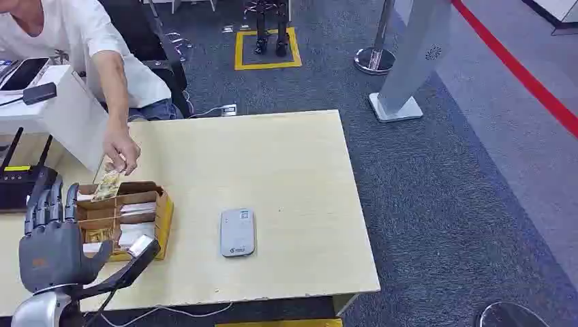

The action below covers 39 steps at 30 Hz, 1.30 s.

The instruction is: Pass the card to the sensor for recognition and then transmit it.

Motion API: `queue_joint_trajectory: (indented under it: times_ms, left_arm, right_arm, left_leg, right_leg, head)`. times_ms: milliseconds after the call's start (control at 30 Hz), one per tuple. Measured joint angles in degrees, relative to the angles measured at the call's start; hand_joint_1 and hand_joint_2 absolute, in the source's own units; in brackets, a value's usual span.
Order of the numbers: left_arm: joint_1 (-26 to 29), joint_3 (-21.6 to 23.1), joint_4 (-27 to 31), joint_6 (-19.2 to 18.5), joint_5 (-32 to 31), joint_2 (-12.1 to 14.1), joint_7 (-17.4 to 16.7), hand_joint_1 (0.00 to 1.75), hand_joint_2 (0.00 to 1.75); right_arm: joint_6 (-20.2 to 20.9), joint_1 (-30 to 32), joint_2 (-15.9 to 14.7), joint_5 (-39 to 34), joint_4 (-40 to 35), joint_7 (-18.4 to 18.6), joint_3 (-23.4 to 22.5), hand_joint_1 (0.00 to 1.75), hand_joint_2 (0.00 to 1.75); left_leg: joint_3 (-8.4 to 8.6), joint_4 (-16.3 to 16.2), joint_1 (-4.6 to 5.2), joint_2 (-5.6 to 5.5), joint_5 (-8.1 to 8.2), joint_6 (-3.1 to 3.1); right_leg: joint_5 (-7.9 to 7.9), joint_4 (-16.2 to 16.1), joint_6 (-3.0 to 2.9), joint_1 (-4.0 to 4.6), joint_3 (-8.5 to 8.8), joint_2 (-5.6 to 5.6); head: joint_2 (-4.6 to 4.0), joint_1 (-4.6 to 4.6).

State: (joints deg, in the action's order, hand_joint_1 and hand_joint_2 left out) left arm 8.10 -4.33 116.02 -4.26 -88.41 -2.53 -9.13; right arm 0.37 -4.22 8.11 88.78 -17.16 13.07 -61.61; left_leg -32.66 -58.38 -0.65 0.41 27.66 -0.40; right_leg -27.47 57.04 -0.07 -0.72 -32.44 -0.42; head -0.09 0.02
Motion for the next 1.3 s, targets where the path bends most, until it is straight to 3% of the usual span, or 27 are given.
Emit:
queue_joint_trajectory:
  times_ms: [67, 200, 300, 433, 700, 733, 767, 800, 1300]
  left_arm:
    - [-0.13, 0.42, -0.02, 0.0, 0.0, 1.05, -1.69, 0.0, 1.75]
    - [-1.05, 4.21, -0.59, -1.29, 0.0, 6.57, -9.11, 0.0, 1.75]
    - [-2.46, 7.23, -1.81, -2.18, -0.02, 10.11, -11.56, 0.0, 1.75]
    - [-5.16, 9.86, -4.17, -2.97, -0.02, 12.79, -12.22, 0.0, 1.75]
    - [-10.88, 11.08, -9.42, -3.74, -0.02, 13.46, -10.43, 0.02, 1.75]
    - [-11.66, 11.17, -10.0, -3.8, -0.02, 13.42, -10.41, 0.66, 1.75]
    - [-12.27, 11.37, -10.78, -3.89, -0.02, 13.35, -10.17, 1.54, 1.75]
    - [-12.74, 11.5, -11.28, -3.87, -0.02, 13.35, -9.9, 1.75, 1.75]
    - [-15.47, 12.83, -14.01, -4.0, -0.02, 12.7, -9.05, 1.75, 1.75]
  right_arm:
    - [0.0, -0.03, 0.0, 0.0, 0.0, 0.0, 0.04, 0.0, 0.0]
    - [0.07, -0.08, 0.0, 0.0, 0.02, -0.02, 0.17, 0.0, 0.0]
    - [0.18, -0.12, 0.0, 0.0, 0.04, -0.13, 0.31, 0.0, 0.0]
    - [0.17, -0.13, 0.0, 0.0, 0.13, -0.31, 0.72, 0.0, 0.0]
    - [0.31, -0.25, -0.07, 0.0, 0.44, -0.79, 1.97, 0.0, 0.0]
    - [0.33, -0.24, -0.09, 0.0, 0.46, -0.85, 2.03, 0.0, 0.0]
    - [0.33, -0.28, -0.09, 0.0, 0.46, -0.94, 2.19, 0.0, 0.0]
    - [0.33, -0.32, -0.11, 0.0, 0.48, -0.96, 2.3, 0.0, 0.0]
    - [0.33, -0.36, -0.2, 0.0, 0.55, -0.96, 2.93, 0.0, 0.0]
  left_leg:
    - [0.0, 0.0, 0.0, 0.0, 0.0, 0.0]
    - [0.01, 0.0, -0.01, 0.0, 0.0, 0.0]
    - [0.01, 0.0, -0.02, 0.0, -0.02, -0.01]
    - [0.01, 0.0, -0.02, 0.01, -0.03, -0.01]
    - [0.01, 0.0, 0.0, 0.03, -0.03, 0.0]
    - [0.01, -0.01, 0.0, 0.02, -0.03, 0.0]
    - [0.01, -0.01, 0.0, 0.02, -0.03, 0.0]
    - [0.01, -0.01, 0.0, 0.02, -0.03, 0.0]
    - [0.01, -0.01, 0.0, 0.04, -0.03, 0.0]
  right_leg:
    - [0.0, 0.0, 0.0, 0.0, -0.01, 0.0]
    - [0.0, 0.0, 0.0, 0.0, -0.02, 0.0]
    - [0.0, 0.0, -0.01, 0.01, -0.02, 0.0]
    - [0.03, 0.01, -0.03, 0.01, -0.01, 0.01]
    - [0.03, 0.0, -0.03, 0.0, -0.02, 0.03]
    - [0.03, 0.0, -0.03, 0.0, -0.02, 0.02]
    - [0.03, 0.0, -0.03, 0.0, -0.02, 0.02]
    - [0.03, 0.0, -0.03, 0.0, -0.02, 0.03]
    - [0.03, 0.0, -0.03, 0.0, -0.03, 0.05]
  head:
    - [0.0, 0.0]
    - [0.0, 0.0]
    - [0.0, 0.0]
    - [0.0, 0.0]
    - [0.0, 0.0]
    - [0.0, 0.0]
    - [0.0, 0.0]
    - [0.0, 0.0]
    - [0.0, 0.0]
